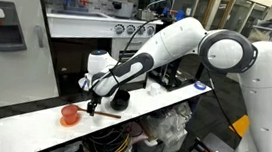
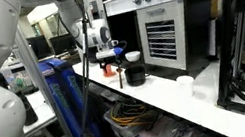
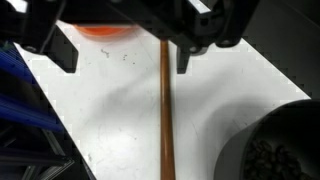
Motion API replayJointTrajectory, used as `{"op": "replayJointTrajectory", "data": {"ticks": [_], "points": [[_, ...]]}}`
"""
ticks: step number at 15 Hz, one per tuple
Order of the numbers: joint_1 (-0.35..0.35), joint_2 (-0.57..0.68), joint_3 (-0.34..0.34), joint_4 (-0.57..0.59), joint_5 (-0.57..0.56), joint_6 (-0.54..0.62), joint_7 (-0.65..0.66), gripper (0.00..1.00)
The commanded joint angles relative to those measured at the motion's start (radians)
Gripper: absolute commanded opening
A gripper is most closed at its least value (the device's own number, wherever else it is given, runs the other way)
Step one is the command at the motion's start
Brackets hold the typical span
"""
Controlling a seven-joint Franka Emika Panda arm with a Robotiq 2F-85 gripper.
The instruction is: Pour the contents in the white mug into the black mug, use the wooden spoon to stir the contents in the black mug
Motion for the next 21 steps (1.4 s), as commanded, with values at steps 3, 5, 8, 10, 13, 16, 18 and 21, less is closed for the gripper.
{"op": "replayJointTrajectory", "data": {"ticks": [3, 5, 8, 10, 13, 16, 18, 21], "points": [[0.009, 0.065, -0.027, 0.083, -0.023, -0.032, 0.035, 1.00], [0.008, 0.085, -0.031, 0.098, -0.020, -0.037, 0.033, 1.00], [0.008, 0.107, -0.032, 0.116, -0.021, -0.041, 0.026, 1.00], [0.008, 0.120, -0.031, 0.126, -0.021, -0.044, 0.022, 1.00], [0.009, 0.131, -0.031, 0.138, -0.023, -0.046, 0.020, 1.00], [0.009, 0.136, -0.033, 0.144, -0.025, -0.049, 0.019, 1.00], [0.008, 0.139, -0.032, 0.145, -0.027, -0.049, 0.011, 1.00], [0.004, 0.148, -0.028, 0.153, -0.028, -0.049, -0.004, 1.00]]}}
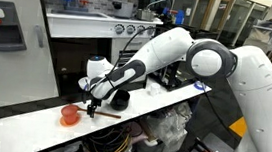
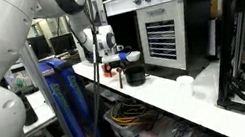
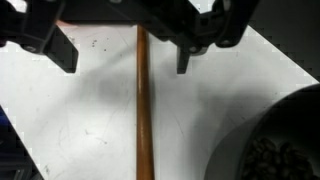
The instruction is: Pour the contents in the white mug into the black mug, use the wooden spoon to stir the contents in the black mug
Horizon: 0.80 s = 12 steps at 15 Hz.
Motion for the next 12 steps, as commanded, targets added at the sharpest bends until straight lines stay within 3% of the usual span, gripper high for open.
{"op": "replayJointTrajectory", "data": {"ticks": [1, 12], "points": [[0.003, 0.022, -0.004, 0.036, -0.026, -0.029, -0.020, 1.00], [-0.017, 0.027, 0.016, 0.041, -0.023, -0.031, -0.094, 1.00]]}}
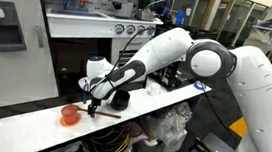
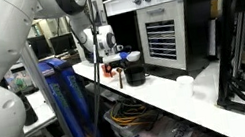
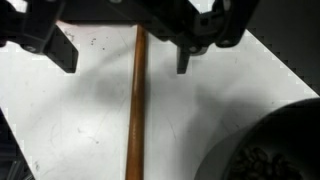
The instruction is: Pour the contents in the white mug into the black mug, use the wooden spoon to stir the contents in the black mug
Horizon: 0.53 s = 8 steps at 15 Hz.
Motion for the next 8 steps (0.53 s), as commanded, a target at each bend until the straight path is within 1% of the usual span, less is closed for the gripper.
{"op": "replayJointTrajectory", "data": {"ticks": [1, 8], "points": [[-0.022, 0.023, 0.020, 0.032, -0.004, -0.029, -0.060, 1.00], [-0.022, 0.029, 0.017, 0.033, -0.008, -0.028, -0.088, 1.00]]}}
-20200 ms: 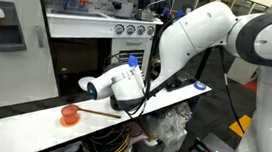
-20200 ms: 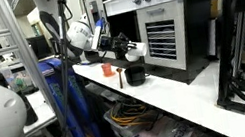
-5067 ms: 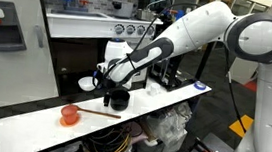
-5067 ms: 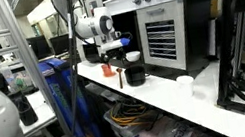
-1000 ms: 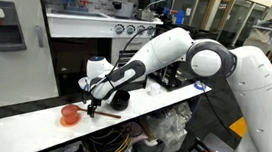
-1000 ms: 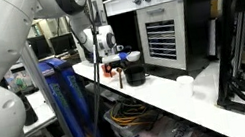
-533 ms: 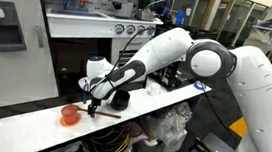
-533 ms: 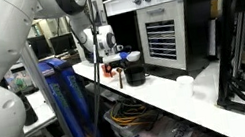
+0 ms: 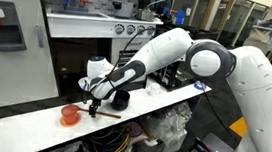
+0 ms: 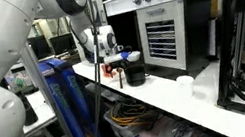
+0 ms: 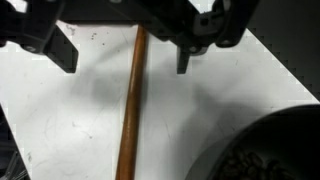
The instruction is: Pour the contents in the white mug into the black mug, use the wooden spoon to stir the contents in the black mug
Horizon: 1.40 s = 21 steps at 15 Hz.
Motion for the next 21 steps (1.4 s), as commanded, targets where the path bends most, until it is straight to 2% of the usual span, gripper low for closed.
{"op": "replayJointTrajectory", "data": {"ticks": [1, 5, 6, 7, 8, 17, 19, 21], "points": [[-0.016, 0.026, 0.016, 0.033, -0.008, -0.026, -0.029, 1.00], [-0.016, 0.031, 0.016, 0.034, -0.008, -0.027, -0.032, 1.00], [-0.016, 0.033, 0.016, 0.035, -0.009, -0.027, -0.031, 0.75], [-0.015, 0.035, 0.015, 0.037, -0.010, -0.027, -0.033, 0.74], [-0.015, 0.037, 0.016, 0.038, -0.010, -0.027, -0.034, 0.68], [-0.015, 0.038, 0.018, 0.041, -0.008, -0.032, -0.034, 0.03], [-0.015, 0.037, 0.019, 0.041, -0.008, -0.033, -0.034, 0.00], [-0.016, 0.034, 0.019, 0.040, -0.007, -0.033, -0.035, 0.04]]}}
